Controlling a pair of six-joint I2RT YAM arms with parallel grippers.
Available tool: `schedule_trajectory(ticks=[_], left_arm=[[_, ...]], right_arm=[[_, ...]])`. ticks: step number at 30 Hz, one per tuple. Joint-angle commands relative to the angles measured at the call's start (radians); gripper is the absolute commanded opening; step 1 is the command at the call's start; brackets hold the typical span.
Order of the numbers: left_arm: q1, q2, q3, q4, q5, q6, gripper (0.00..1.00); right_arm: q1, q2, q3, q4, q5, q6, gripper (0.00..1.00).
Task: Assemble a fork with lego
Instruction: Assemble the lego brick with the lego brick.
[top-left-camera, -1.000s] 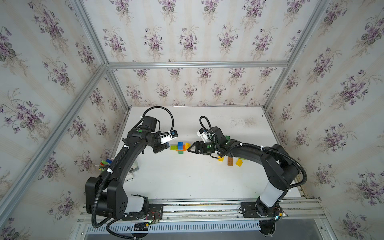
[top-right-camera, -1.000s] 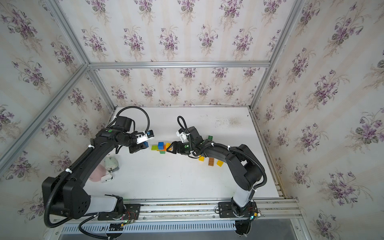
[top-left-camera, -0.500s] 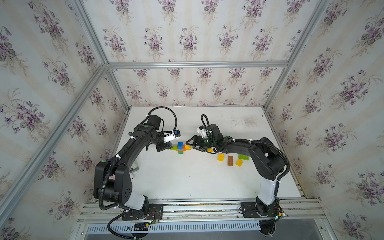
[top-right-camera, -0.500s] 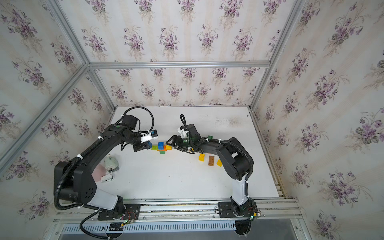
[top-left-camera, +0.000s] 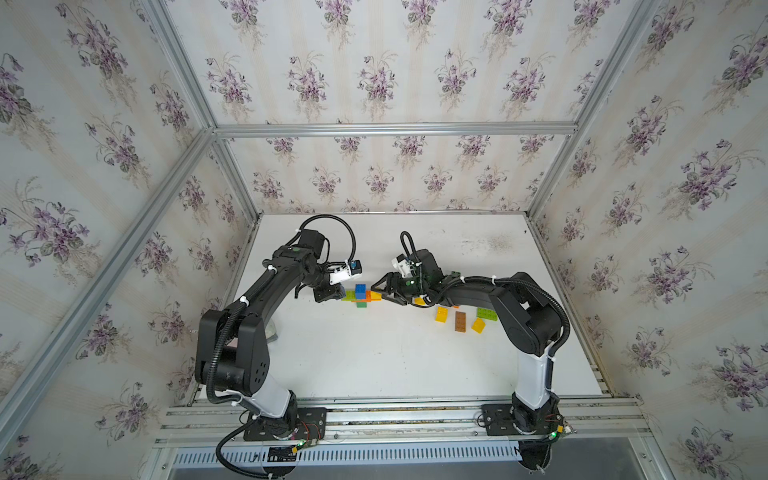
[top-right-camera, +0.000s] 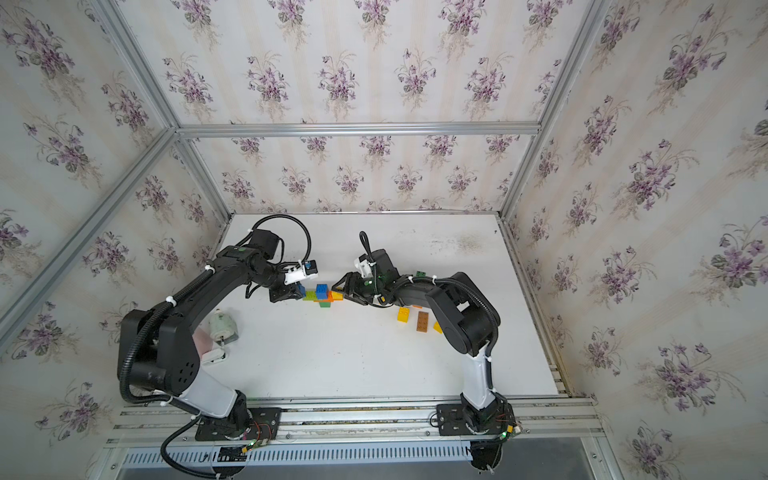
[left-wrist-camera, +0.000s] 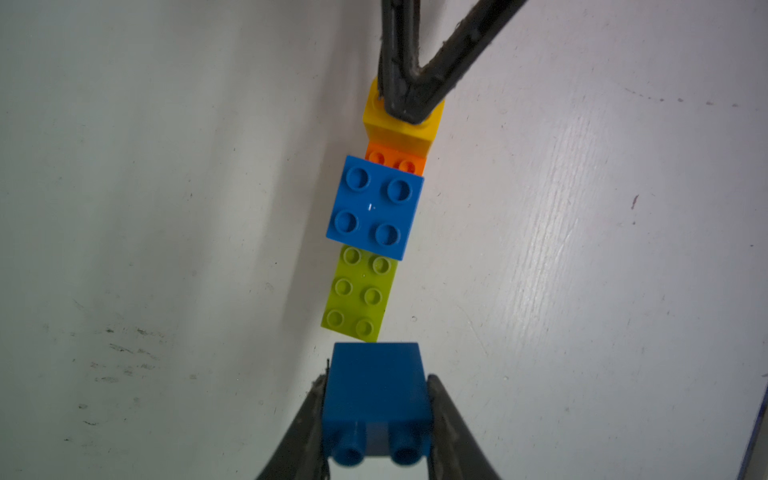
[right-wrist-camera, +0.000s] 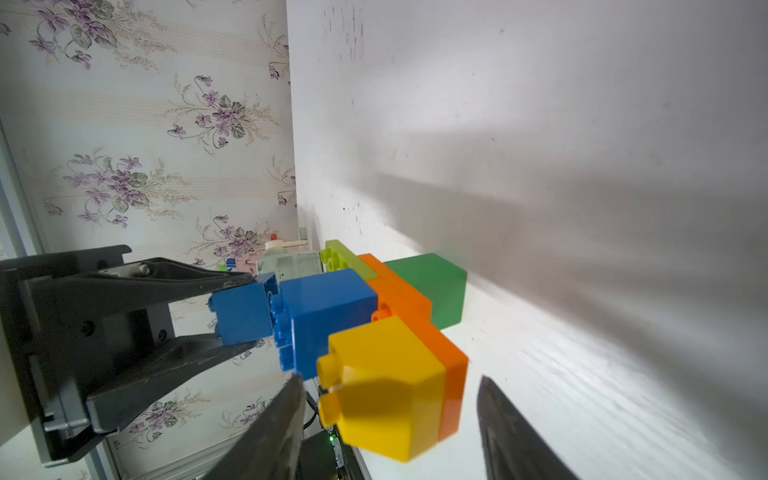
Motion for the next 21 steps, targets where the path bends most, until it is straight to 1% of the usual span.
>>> schedule_trajectory(ticks=[1,6,10,18,21], left_arm=[[0.001,0.010,0.012,-0.011,0.014,0.019,0.31],[0.001,0.010,0.007,0.000,0.012,0.016,0.31],[0.002,0.015,0.005,-0.001,0.011,0.018,0.31],[0.003,0.013,-0.007,-0.008,0.012,0.022,0.31],[0.003,0.016,-0.001,-0.018,0.005,0.026,0.31]], right_arm=[[0.003,0.013,0.006,0.034,-0.019,0.025,0.59],[0.005,0.028,0.017,0.035,-0.024,0.029,0.58],[0.005,0.035,0.045,0.010,-0.029,0.011,0.54],[0.004,0.064,0.113,-0.084,-0.042,-0.067,0.54],[0.002,0.076,0.158,-0.167,-0.030,-0.130,0.55]])
